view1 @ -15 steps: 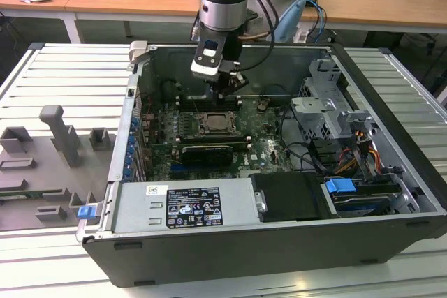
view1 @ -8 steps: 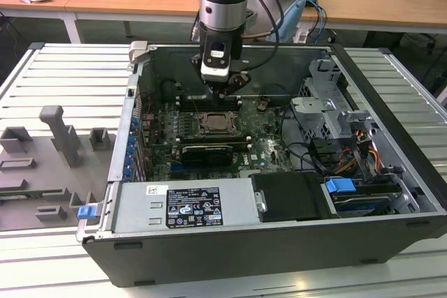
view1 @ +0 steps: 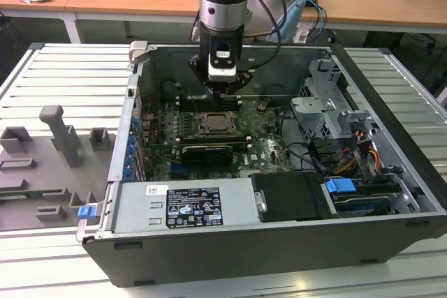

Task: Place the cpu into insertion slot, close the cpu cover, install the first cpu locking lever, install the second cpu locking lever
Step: 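Install the first cpu locking lever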

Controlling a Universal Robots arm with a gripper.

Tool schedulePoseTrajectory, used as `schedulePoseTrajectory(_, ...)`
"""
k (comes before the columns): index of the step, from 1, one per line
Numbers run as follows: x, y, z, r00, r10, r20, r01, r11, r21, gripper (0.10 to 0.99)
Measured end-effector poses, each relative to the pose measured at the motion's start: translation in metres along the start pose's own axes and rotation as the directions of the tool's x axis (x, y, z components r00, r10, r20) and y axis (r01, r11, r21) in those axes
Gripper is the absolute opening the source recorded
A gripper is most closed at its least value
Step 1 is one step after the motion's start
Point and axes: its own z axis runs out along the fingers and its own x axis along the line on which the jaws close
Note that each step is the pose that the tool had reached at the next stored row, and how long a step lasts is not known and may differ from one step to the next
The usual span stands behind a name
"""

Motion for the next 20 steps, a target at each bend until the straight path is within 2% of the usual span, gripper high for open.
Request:
schedulePoseTrajectory(5,0.0000,0.0000,0.0000,0.9970,-0.077,-0.0018,0.077,0.9970,-0.001,0.106)
schedulePoseTrajectory(9,0.0000,0.0000,0.0000,0.9911,-0.133,-0.0031,0.133,0.9911,-0.001,0.106)
schedulePoseTrajectory(13,0.0000,0.0000,0.0000,0.9825,-0.186,-0.0043,0.186,0.9825,-0.002,0.106)
schedulePoseTrajectory(14,0.0000,0.0000,0.0000,0.9790,-0.204,-0.0047,0.204,0.9790,-0.002,0.106)
schedulePoseTrajectory(17,0.0000,0.0000,0.0000,0.9617,-0.274,-0.0062,0.274,0.9617,-0.003,0.106)
schedulePoseTrajectory(19,0.0000,0.0000,0.0000,0.9483,-0.317,-0.0071,0.317,0.9483,-0.004,0.106)
schedulePoseTrajectory(20,0.0000,0.0000,0.0000,0.9396,-0.342,-0.0077,0.342,0.9396,-0.004,0.106)
